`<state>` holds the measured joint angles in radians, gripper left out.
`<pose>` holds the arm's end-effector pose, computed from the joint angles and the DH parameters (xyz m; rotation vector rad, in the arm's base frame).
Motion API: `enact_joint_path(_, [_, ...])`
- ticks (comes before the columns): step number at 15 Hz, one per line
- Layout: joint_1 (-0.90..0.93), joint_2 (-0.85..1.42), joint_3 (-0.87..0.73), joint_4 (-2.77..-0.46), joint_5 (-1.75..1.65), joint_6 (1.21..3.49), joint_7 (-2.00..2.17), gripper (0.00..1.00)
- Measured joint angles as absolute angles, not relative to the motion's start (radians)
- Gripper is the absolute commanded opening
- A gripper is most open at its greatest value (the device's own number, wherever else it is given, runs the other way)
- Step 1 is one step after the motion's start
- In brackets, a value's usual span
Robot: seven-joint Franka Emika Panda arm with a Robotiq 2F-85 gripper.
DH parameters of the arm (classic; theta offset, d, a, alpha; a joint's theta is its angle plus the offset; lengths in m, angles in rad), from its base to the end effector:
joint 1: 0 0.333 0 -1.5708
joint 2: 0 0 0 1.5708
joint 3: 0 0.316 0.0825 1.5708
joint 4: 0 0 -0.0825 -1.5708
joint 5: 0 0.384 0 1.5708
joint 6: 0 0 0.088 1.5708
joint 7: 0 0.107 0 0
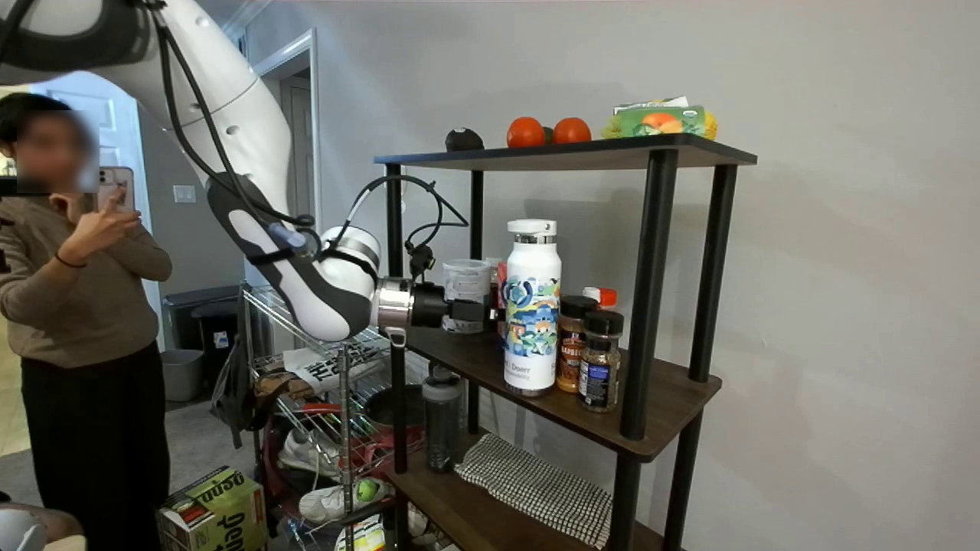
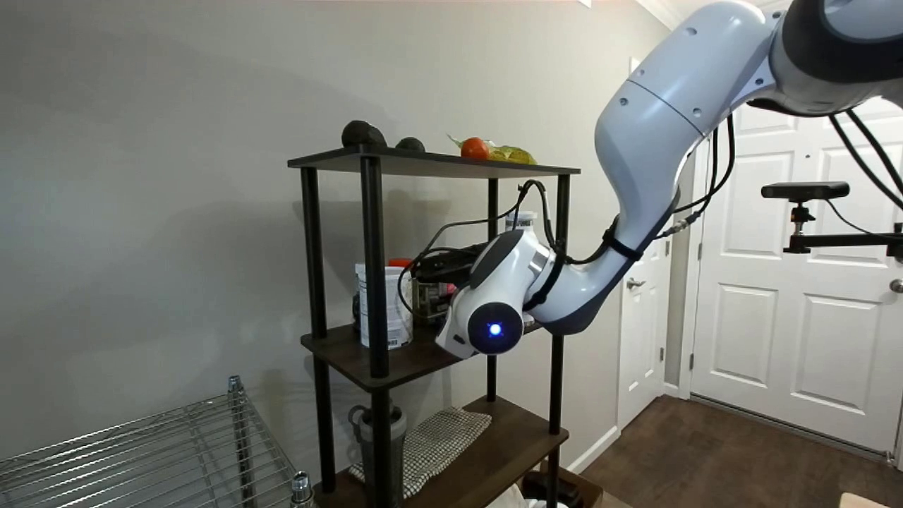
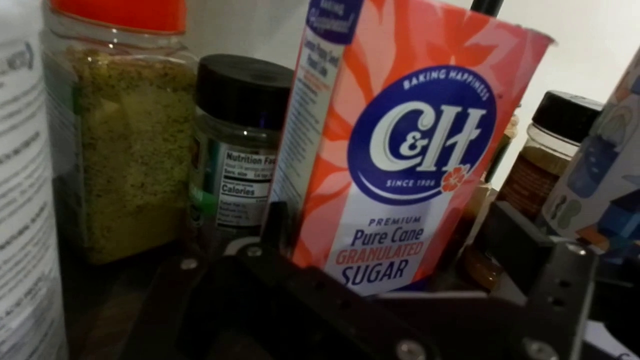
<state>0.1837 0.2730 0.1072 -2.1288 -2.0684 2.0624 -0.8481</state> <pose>0.5783 0.1230 0.3090 0.3422 1.6574 -0.5997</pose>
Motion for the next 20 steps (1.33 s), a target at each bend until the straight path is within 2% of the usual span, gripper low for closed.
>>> enact_joint_path(20, [0.184, 0.253, 0.102, -2.210, -2.023, 1.986, -0.864, 1.00])
